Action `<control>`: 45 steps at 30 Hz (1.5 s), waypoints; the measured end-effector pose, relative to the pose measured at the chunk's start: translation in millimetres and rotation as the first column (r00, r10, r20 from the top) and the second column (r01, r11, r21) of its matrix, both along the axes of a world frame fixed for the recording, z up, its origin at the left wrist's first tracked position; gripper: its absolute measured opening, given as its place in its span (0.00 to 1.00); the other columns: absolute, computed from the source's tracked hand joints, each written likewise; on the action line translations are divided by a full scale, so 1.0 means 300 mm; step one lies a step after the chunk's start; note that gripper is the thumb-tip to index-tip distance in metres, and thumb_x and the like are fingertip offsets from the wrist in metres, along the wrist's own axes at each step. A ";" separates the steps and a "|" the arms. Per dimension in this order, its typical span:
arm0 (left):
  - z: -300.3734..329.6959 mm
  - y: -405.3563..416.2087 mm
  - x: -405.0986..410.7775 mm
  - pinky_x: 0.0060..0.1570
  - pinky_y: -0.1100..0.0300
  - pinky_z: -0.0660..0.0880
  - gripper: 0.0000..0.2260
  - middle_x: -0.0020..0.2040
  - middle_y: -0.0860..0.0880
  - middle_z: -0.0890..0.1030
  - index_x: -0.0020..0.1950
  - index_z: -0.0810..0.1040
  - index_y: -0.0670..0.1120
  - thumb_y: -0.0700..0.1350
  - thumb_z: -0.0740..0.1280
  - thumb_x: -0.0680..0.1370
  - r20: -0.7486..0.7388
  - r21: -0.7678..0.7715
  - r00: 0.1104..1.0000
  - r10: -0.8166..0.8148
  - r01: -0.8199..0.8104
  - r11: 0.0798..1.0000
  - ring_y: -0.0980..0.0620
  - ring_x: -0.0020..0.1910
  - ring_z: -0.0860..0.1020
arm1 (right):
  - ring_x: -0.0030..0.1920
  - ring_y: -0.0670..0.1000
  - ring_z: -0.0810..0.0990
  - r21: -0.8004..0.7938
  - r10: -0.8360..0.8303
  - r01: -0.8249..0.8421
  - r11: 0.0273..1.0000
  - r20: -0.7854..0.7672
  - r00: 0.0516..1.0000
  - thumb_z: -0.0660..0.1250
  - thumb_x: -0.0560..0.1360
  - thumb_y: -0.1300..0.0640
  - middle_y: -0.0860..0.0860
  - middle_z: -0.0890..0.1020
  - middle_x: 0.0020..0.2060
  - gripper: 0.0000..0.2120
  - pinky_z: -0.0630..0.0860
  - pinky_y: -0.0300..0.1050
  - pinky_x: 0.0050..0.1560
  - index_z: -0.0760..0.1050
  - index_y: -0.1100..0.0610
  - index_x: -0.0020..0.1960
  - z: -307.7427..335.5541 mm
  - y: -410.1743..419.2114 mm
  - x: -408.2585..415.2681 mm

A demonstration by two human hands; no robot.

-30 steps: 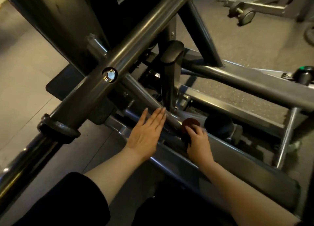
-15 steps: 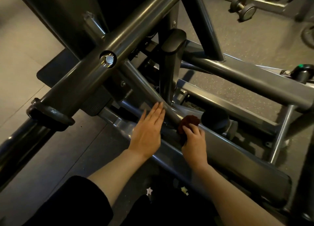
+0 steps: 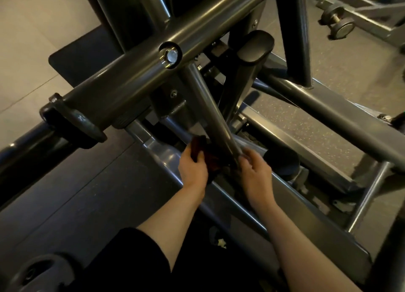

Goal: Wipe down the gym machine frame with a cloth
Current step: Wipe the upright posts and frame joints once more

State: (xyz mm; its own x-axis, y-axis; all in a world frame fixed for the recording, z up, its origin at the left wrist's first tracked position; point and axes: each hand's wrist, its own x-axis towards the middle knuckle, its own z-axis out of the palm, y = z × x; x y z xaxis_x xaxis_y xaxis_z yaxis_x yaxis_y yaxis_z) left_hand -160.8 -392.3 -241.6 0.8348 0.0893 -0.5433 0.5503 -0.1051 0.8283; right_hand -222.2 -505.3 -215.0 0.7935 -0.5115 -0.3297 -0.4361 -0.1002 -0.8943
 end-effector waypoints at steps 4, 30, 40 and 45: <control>-0.007 -0.077 0.001 0.67 0.56 0.68 0.14 0.61 0.48 0.72 0.63 0.77 0.46 0.37 0.65 0.78 0.085 0.150 0.987 -0.137 0.123 0.981 0.50 0.61 0.73 | 0.61 0.47 0.74 0.034 0.166 -0.163 0.986 -0.104 0.981 0.61 0.81 0.57 0.50 0.76 0.63 0.21 0.71 0.46 0.63 0.67 0.51 0.74 -0.034 -0.035 0.054; 0.117 -0.094 -0.013 0.53 0.67 0.70 0.25 0.62 0.54 0.70 0.69 0.67 0.49 0.50 0.71 0.75 0.172 0.154 0.982 -0.081 0.054 0.987 0.61 0.54 0.72 | 0.55 0.47 0.80 -0.010 -0.139 0.138 0.990 -0.014 0.990 0.63 0.75 0.70 0.46 0.82 0.51 0.19 0.77 0.56 0.61 0.79 0.47 0.54 -0.063 -0.152 0.007; 0.061 -0.196 0.092 0.66 0.63 0.69 0.35 0.70 0.47 0.70 0.76 0.50 0.55 0.47 0.69 0.76 0.197 0.088 0.974 -0.114 0.098 0.991 0.54 0.67 0.72 | 0.52 0.46 0.79 0.432 0.338 -0.289 0.854 -0.040 0.940 0.58 0.81 0.52 0.49 0.81 0.52 0.12 0.75 0.42 0.54 0.80 0.50 0.52 -0.059 -0.235 0.271; 0.082 -0.209 0.090 0.51 0.78 0.71 0.31 0.55 0.58 0.73 0.75 0.56 0.45 0.39 0.68 0.77 0.256 0.137 0.962 -0.098 0.065 0.988 0.74 0.52 0.75 | 0.45 0.44 0.80 0.483 0.545 -0.487 0.728 0.024 0.838 0.54 0.83 0.54 0.50 0.83 0.46 0.18 0.71 0.35 0.46 0.81 0.59 0.52 -0.066 -0.205 0.401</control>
State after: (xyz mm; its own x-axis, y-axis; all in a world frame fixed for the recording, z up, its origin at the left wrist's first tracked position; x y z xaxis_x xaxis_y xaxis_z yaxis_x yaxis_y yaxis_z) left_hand -133.8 -455.0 -217.0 0.9534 0.0688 -0.2937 0.3014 -0.2537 0.9191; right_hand -102.1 -566.9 -234.9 0.8329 0.1974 -0.5171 -0.5370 0.0619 -0.8413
